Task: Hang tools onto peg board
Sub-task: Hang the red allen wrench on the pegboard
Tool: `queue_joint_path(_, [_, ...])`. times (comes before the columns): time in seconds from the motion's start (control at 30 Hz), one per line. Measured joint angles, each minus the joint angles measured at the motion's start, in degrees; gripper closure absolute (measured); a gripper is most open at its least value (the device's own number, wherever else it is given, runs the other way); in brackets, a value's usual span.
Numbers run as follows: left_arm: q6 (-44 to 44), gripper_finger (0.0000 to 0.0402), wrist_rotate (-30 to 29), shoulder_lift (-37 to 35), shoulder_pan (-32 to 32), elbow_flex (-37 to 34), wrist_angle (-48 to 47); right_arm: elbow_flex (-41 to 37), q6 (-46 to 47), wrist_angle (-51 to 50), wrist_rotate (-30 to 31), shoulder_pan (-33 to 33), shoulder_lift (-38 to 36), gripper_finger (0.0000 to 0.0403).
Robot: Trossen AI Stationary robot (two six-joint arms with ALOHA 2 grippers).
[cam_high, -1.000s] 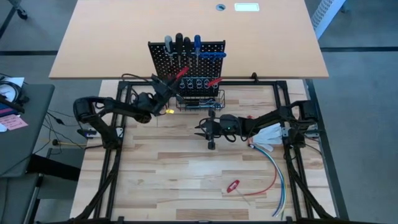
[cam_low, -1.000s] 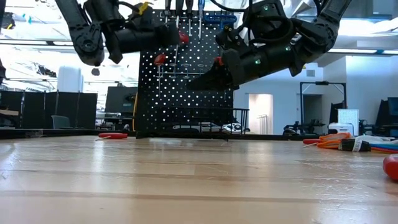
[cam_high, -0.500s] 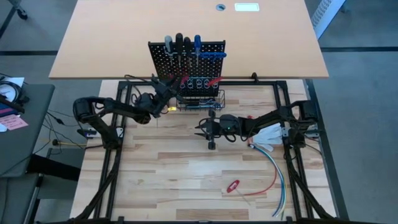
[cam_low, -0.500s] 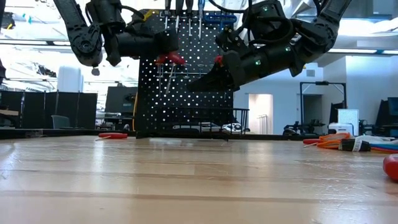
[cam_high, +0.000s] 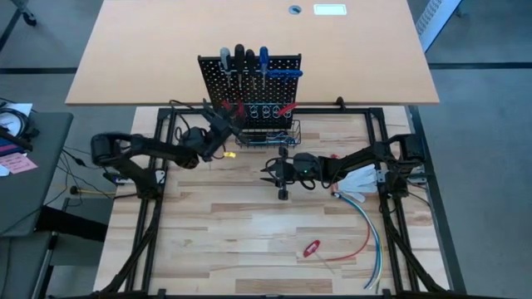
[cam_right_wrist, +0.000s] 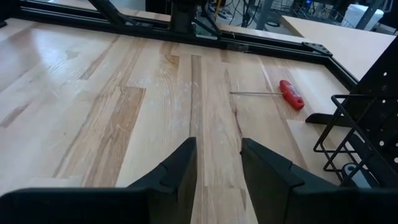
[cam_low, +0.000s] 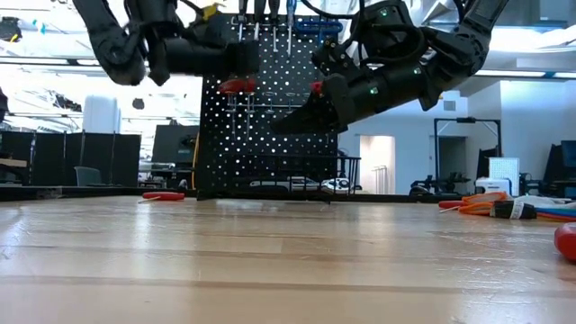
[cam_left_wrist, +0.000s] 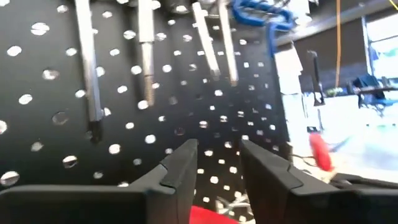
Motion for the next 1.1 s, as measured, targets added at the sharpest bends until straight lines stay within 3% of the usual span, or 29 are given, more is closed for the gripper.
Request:
queue_joint_path(0.17, [1.1, 0.0269, -2.4, -9.7, -5.0, 1.2, -17.6, 0.0, 0.0, -0.2, 0.0, 0.0, 0.0, 0.0271])
queue_joint_path(0.3, [1.5, 0.0268, -7.1, -19.0, -9.9, 5.2, -42.2, 0.0, 0.0, -0.1, 0.0, 0.0, 0.0, 0.0271])
queue_joint_path(0.4, [-4.0, 0.0271, -11.6, -24.9, -14.4, 9.5, -64.9, 0.0, 0.0, 0.0, 0.0, 0.0, 0.0, 0.0271])
queue_joint_path(0.53, [-19.5, 0.0277, -18.0, -30.0, -22.0, 13.5, -93.1, 0.0, 0.0, 0.1, 0.0, 0.0, 0.0, 0.0271])
queue_joint_path(0.7, [-54.2, 0.0287, -20.2, -32.2, -28.5, 10.7, -117.8, 0.0, 0.0, 0.5, 0.0, 0.0, 0.0, 0.0271])
queue_joint_path(0.8, [-70.2, 0.0289, -21.1, -31.5, -29.4, 3.8, -120.1, 0.0, 0.0, 1.5, 0.0, 0.2, 0.0, 0.0271])
queue_joint_path(0.87, [-74.5, 0.0288, -21.3, -30.6, -28.6, -1.6, -115.5, 0.0, 0.0, 2.2, 0.0, 0.3, 0.0, 0.0271])
queue_joint_path(0.97, [-76.2, 0.0274, -22.2, -28.7, -25.8, -9.7, -103.9, 0.0, 0.0, 3.1, 0.0, 0.7, 0.0, 0.0271])
queue_joint_path(1.1, [-71.7, 0.0244, -23.9, -26.0, -19.3, -17.2, -87.0, 0.0, 0.0, 4.1, 0.0, 0.7, 0.0, 0.0271])
